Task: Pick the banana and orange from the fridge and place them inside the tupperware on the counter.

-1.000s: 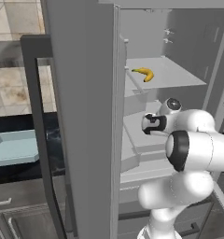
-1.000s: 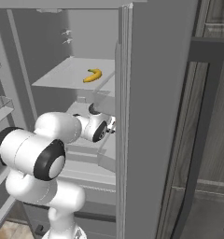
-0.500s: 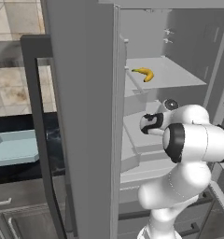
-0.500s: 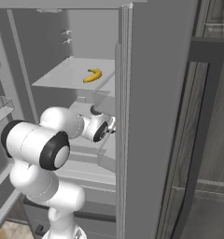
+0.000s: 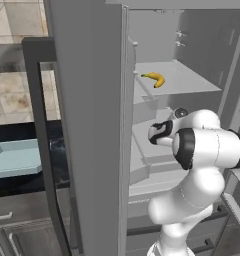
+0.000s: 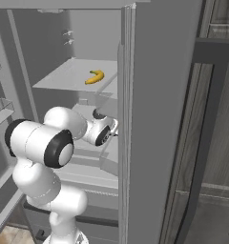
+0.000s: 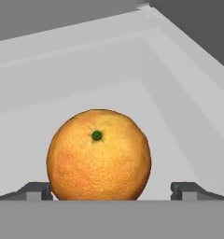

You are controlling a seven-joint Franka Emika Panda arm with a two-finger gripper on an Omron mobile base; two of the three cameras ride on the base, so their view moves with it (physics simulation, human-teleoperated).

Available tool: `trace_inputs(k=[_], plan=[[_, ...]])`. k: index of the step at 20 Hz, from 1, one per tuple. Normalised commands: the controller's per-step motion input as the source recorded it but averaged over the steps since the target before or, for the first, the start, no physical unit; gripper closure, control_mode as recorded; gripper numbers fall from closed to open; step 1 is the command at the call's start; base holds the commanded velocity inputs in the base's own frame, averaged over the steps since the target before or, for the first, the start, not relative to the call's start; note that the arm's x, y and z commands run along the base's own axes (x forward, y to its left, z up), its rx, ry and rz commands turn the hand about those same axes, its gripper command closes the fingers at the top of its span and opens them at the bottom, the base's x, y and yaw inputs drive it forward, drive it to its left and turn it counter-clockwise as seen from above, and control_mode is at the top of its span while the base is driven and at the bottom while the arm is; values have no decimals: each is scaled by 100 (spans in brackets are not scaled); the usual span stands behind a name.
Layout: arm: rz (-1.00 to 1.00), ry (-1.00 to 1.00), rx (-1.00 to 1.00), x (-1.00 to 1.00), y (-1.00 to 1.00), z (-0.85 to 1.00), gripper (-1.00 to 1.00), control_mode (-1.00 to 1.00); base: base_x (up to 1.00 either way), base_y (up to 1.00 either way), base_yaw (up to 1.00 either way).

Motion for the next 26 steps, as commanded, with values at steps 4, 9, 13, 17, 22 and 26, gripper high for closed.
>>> trace_inputs(k=[4, 9, 13, 17, 22, 26], plan=[[0, 0, 0, 14, 0, -12, -100, -100, 0, 0, 0], [0, 0, 0, 14, 0, -5, -100, -100, 0, 0, 0], [0, 0, 0, 9, 0, -8, -100, -100, 0, 0, 0], [0, 0, 0, 3, 0, -16, 100, -100, 0, 0, 0], [0, -3, 0, 1, 0, -21, 100, -100, 0, 0, 0], [0, -8, 0, 0, 0, -25, 100, -100, 0, 0, 0]])
